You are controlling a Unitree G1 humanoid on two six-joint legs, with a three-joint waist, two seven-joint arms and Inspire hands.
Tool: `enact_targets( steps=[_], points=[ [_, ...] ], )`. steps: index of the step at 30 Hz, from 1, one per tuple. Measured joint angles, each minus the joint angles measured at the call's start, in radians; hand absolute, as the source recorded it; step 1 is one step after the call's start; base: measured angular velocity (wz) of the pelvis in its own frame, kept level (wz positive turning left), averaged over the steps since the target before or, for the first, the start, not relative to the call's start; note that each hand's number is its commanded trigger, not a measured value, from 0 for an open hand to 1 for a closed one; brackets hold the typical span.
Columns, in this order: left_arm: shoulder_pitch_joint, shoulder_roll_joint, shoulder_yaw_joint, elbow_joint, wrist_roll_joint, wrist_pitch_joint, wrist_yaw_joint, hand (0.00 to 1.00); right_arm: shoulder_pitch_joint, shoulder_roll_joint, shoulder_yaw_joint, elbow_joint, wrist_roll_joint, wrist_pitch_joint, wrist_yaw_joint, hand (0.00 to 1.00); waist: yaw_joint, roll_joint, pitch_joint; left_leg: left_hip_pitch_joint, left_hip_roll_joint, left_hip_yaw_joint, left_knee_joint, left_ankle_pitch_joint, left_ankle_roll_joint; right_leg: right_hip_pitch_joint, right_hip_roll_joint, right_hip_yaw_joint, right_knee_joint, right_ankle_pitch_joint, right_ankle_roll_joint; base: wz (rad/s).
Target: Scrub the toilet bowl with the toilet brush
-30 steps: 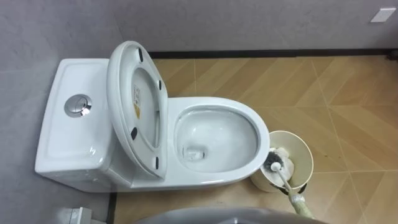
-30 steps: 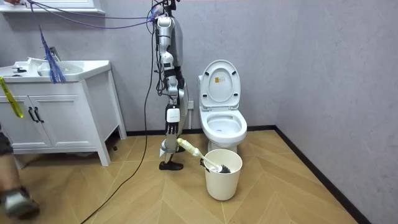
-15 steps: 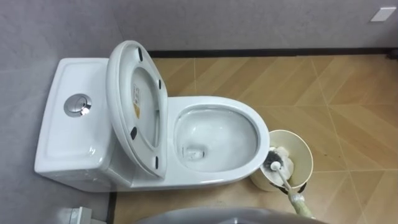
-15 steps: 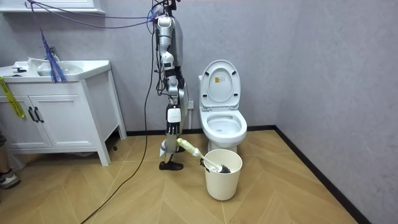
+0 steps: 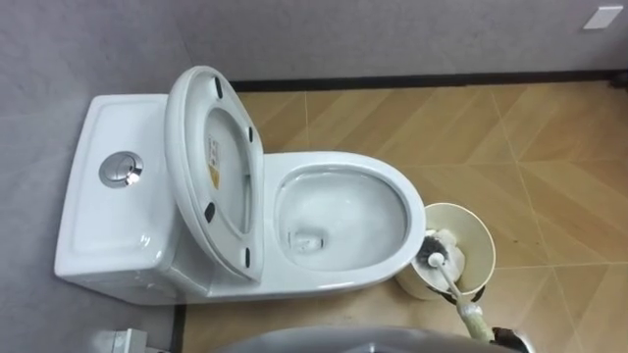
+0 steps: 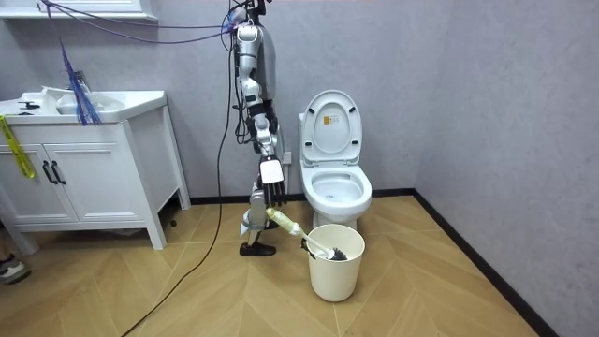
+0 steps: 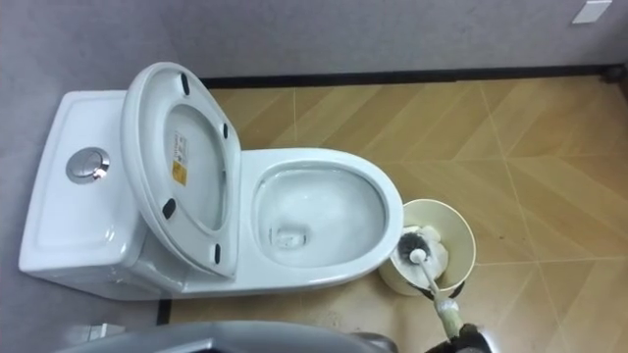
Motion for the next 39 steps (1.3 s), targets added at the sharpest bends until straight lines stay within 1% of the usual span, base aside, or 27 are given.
enact_targets(
  steps=[1, 5, 7, 9, 10, 12, 13, 17, 19, 20, 21, 23, 25, 26, 27, 29, 31, 32, 33, 34, 35, 37, 39],
  points=[
    [0.002, 0.000, 0.010, 0.000, 0.000, -0.004, 0.000, 0.00, 0.001, 0.000, -0.004, -0.005, 0.005, -0.009, -0.018, 0.00, 0.001, 0.001, 0.0004, 0.000, 0.000, 0.000, 0.000, 0.000, 0.000, -0.001, 0.000, 0.000, 0.001, 0.000, 0.000, 0.00],
    [-0.003, 0.003, 0.024, -0.008, 0.010, -0.011, 0.000, 0.00, 0.003, 0.000, -0.014, -0.043, 0.052, -0.018, -0.051, 0.00, 0.004, 0.004, -0.0004, -0.007, 0.001, 0.002, 0.006, 0.000, 0.000, -0.005, 0.001, 0.000, 0.002, 0.001, -0.001, 0.00],
    [-0.008, 0.004, 0.024, -0.010, 0.022, -0.021, 0.000, 0.00, 0.001, 0.000, -0.015, -0.050, 0.088, -0.039, -0.064, 0.00, 0.005, 0.005, -0.0007, -0.012, 0.001, 0.002, 0.012, 0.000, 0.000, -0.006, 0.001, 0.000, 0.002, 0.001, -0.001, 0.00],
    [-0.007, 0.007, 0.027, -0.018, 0.021, -0.047, 0.000, 0.00, -0.006, -0.001, -0.018, -0.050, 0.126, -0.062, -0.077, 0.00, 0.008, 0.008, -0.0011, -0.018, 0.000, 0.002, 0.014, 0.000, 0.000, -0.012, 0.002, 0.000, 0.001, 0.003, -0.002, 0.00],
    [-0.008, 0.007, 0.031, -0.018, 0.021, -0.053, 0.000, 0.00, -0.010, -0.002, -0.021, -0.049, 0.137, -0.065, -0.080, 0.00, 0.010, 0.008, -0.0008, -0.019, 0.000, 0.002, 0.013, 0.000, 0.000, -0.014, 0.002, -0.001, 0.001, 0.003, -0.002, -0.03],
    [-0.006, 0.010, 0.033, -0.018, 0.021, -0.072, 0.000, 0.00, -0.019, -0.006, -0.025, -0.050, 0.167, -0.085, -0.096, 0.00, 0.011, 0.009, 0.0004, -0.024, 0.000, 0.002, 0.013, 0.000, 0.000, -0.020, 0.004, -0.004, 0.001, 0.004, -0.003, 0.00],
    [-0.005, 0.013, 0.035, -0.018, 0.021, -0.080, 0.000, 0.00, -0.020, -0.008, -0.025, -0.049, 0.170, -0.093, -0.100, 0.00, 0.013, 0.008, -0.0006, -0.026, 0.000, 0.002, 0.013, 0.000, 0.000, -0.020, 0.005, -0.005, 0.001, 0.005, -0.004, 0.00],
    [-0.005, 0.016, 0.037, -0.013, 0.021, -0.097, 0.000, 0.00, -0.023, -0.008, -0.025, -0.050, 0.174, -0.104, -0.105, 0.00, 0.013, 0.006, -0.0026, -0.028, 0.000, 0.001, 0.013, 0.000, 0.000, -0.021, 0.005, -0.010, -0.001, 0.005, -0.005, 0.01],
    [-0.003, 0.016, 0.037, -0.011, 0.021, -0.098, 0.000, 0.00, -0.023, -0.008, -0.026, -0.054, 0.176, -0.105, -0.105, 0.00, 0.012, 0.005, -0.0025, -0.029, 0.000, -0.003, 0.013, 0.000, 0.000, -0.021, 0.005, -0.015, 0.000, 0.005, -0.005, 0.06],
    [-0.001, 0.017, 0.037, -0.011, 0.021, -0.098, 0.000, 0.00, -0.023, -0.009, -0.026, -0.062, 0.183, -0.105, -0.105, 0.00, 0.012, 0.006, -0.0031, -0.032, 0.000, -0.006, 0.014, 0.000, 0.000, -0.021, 0.003, -0.028, 0.000, 0.006, -0.005, 0.09],
    [0.000, 0.019, 0.034, -0.012, 0.019, -0.098, 0.000, 0.00, -0.023, -0.011, -0.026, -0.069, 0.192, -0.105, -0.106, 0.00, 0.012, 0.005, -0.0022, -0.033, 0.001, -0.006, 0.014, 0.000, 0.000, -0.022, 0.003, -0.030, 0.001, 0.006, -0.006, 0.07],
    [0.000, 0.020, 0.034, -0.015, 0.020, -0.098, 0.000, 0.00, -0.026, -0.016, -0.026, -0.080, 0.193, -0.107, -0.108, 0.00, 0.011, 0.007, -0.0028, -0.038, 0.002, -0.008, 0.015, 0.000, 0.000, -0.025, 0.000, -0.036, 0.002, 0.007, -0.006, 0.06],
    [-0.001, 0.020, 0.033, -0.017, 0.020, -0.101, 0.000, 0.00, -0.031, -0.024, -0.026, -0.085, 0.193, -0.116, -0.113, 0.00, 0.005, 0.008, -0.0038, -0.057, 0.002, -0.027, 0.026, 0.000, 0.000, -0.034, -0.009, -0.056, 0.004, 0.007, -0.005, 0.20],
    [-0.017, 0.020, 0.033, -0.024, 0.019, -0.104, 0.000, 0.00, -0.038, -0.030, -0.026, -0.084, 0.196, -0.123, -0.119, 0.00, 0.000, 0.011, -0.0038, -0.079, 0.002, -0.031, 0.040, 0.000, 0.000, -0.049, -0.010, -0.061, 0.010, 0.007, -0.005, 0.20],
    [-0.028, 0.020, 0.034, -0.025, 0.019, -0.112, 0.000, 0.00, -0.051, -0.038, -0.026, -0.078, 0.209, -0.125, -0.119, 0.00, 0.002, 0.015, -0.0010, -0.099, 0.002, -0.036, 0.051, 0.000, 0.000, -0.067, -0.009, -0.065, 0.021, 0.008, -0.004, 0.16],
    [-0.052, 0.022, 0.033, -0.025, 0.019, -0.123, 0.000, 0.00, -0.070, -0.048, -0.025, -0.070, 0.225, -0.126, -0.119, 0.00, 0.005, 0.018, -0.0001, -0.137, 0.001, -0.046, 0.062, 0.000, 0.000, -0.101, -0.011, -0.078, 0.036, 0.008, -0.005, 0.17],
    [-0.086, 0.028, 0.029, -0.024, 0.005, -0.141, 0.000, 0.00, -0.108, -0.051, -0.023, -0.039, 0.229, -0.127, -0.121, 0.00, 0.010, 0.020, 0.0022, -0.198, 0.002, -0.053, 0.093, 0.000, 0.000, -0.151, -0.010, -0.086, 0.058, 0.010, -0.008, 0.12],
    [-0.096, 0.030, 0.026, -0.024, -0.005, -0.144, 0.000, 0.00, -0.115, -0.051, -0.022, -0.033, 0.229, -0.127, -0.121, 0.00, 0.012, 0.022, 0.0021, -0.213, 0.002, -0.056, 0.102, 0.000, 0.000, -0.161, -0.009, -0.088, 0.062, 0.010, -0.008, 0.12],
    [-0.115, 0.031, 0.020, -0.017, -0.009, -0.154, 0.000, 0.00, -0.130, -0.051, -0.022, -0.018, 0.232, -0.128, -0.124, 0.00, 0.012, 0.025, 0.0048, -0.244, 0.002, -0.069, 0.120, 0.000, 0.001, -0.184, -0.011, -0.101, 0.074, 0.011, -0.009, 0.24],
    [-0.134, 0.034, 0.012, -0.007, -0.018, -0.163, 0.000, 0.00, -0.143, -0.053, -0.022, 0.003, 0.233, -0.131, -0.130, 0.00, 0.011, 0.029, 0.0054, -0.271, 0.001, -0.078, 0.130, 0.001, 0.001, -0.211, -0.011, -0.109, 0.084, 0.011, -0.010, 0.25],
    [-0.146, 0.034, 0.010, -0.003, -0.029, -0.166, 0.000, 0.00, -0.151, -0.054, -0.022, 0.013, 0.235, -0.131, -0.133, 0.00, 0.013, 0.030, 0.0061, -0.285, 0.002, -0.078, 0.138, 0.001, 0.001, -0.227, -0.011, -0.111, 0.092, 0.011, -0.010, 0.13],
    [-0.170, 0.034, 0.006, -0.001, -0.064, -0.178, 0.000, 0.00, -0.193, -0.063, -0.022, 0.061, 0.251, -0.134, -0.140, 0.00, 0.014, 0.035, 0.0078, -0.331, 0.003, -0.079, 0.163, 0.002, 0.003, -0.269, -0.013, -0.113, 0.120, 0.011, -0.010, 0.00],
    [-0.205, 0.034, -0.023, 0.000, -0.109, -0.183, 0.000, 0.00, -0.239, -0.091, -0.021, 0.098, 0.283, -0.135, -0.149, 0.00, 0.014, 0.047, 0.0152, -0.412, 0.003, -0.080, 0.208, 0.004, 0.006, -0.345, -0.020, -0.124, 0.164, 0.011, -0.010, 0.07]
  ],
)
